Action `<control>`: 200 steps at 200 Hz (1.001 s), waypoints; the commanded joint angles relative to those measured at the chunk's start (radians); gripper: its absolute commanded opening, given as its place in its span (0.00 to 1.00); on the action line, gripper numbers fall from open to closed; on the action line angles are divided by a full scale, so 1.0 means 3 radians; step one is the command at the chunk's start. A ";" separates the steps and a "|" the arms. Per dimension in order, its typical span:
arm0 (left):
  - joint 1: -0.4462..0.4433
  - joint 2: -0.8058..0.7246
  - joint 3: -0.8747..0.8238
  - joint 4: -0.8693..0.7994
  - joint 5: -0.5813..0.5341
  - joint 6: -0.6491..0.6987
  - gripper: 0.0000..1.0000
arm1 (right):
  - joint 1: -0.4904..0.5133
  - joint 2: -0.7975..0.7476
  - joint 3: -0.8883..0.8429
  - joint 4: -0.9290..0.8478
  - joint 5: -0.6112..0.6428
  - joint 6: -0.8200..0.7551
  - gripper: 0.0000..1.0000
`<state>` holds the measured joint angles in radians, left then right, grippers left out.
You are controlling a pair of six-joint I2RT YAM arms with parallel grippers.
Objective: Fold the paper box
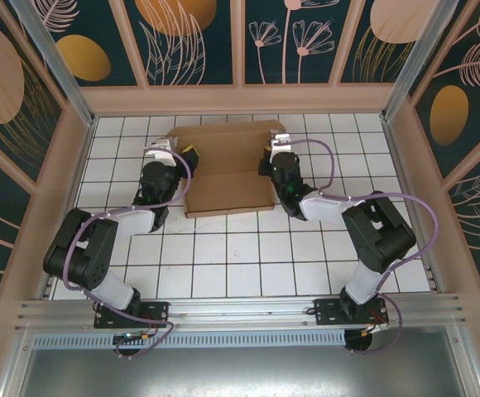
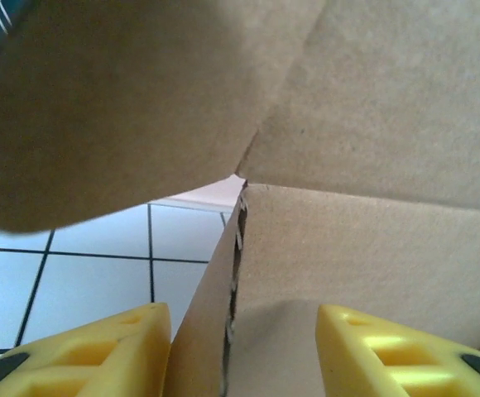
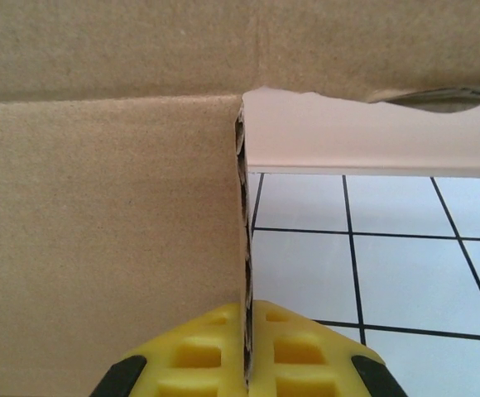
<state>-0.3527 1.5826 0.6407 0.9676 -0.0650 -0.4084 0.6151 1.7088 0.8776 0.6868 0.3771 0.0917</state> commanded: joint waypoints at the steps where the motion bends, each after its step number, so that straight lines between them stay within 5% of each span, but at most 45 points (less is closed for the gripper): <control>1: -0.0058 0.0015 -0.0040 0.0250 -0.0184 -0.0354 0.53 | 0.0076 0.0031 0.0084 0.0143 0.0033 0.0216 0.00; 27: -0.0057 -0.0135 -0.0047 -0.0031 -0.0410 -0.0033 0.58 | 0.0038 -0.0024 -0.0033 0.0227 0.0128 0.0067 0.00; 91: -0.0037 -0.0255 -0.0107 -0.0464 -0.0083 0.0694 0.54 | -0.0210 -0.0121 -0.0161 0.0119 -0.0271 -0.0264 0.00; 161: 0.0069 -0.0331 -0.0139 -0.0561 0.0108 0.0842 0.34 | -0.0210 -0.0190 -0.0275 0.0229 -0.0249 -0.0380 0.00; 200: 0.0081 -0.0220 -0.0089 -0.0554 0.0447 0.0764 0.12 | -0.0209 -0.0201 -0.0318 0.0264 -0.0462 -0.0302 0.00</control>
<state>-0.3309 1.5051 0.6048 0.8032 -0.0288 -0.1665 0.5495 1.6787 0.8001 0.7300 0.2920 -0.0021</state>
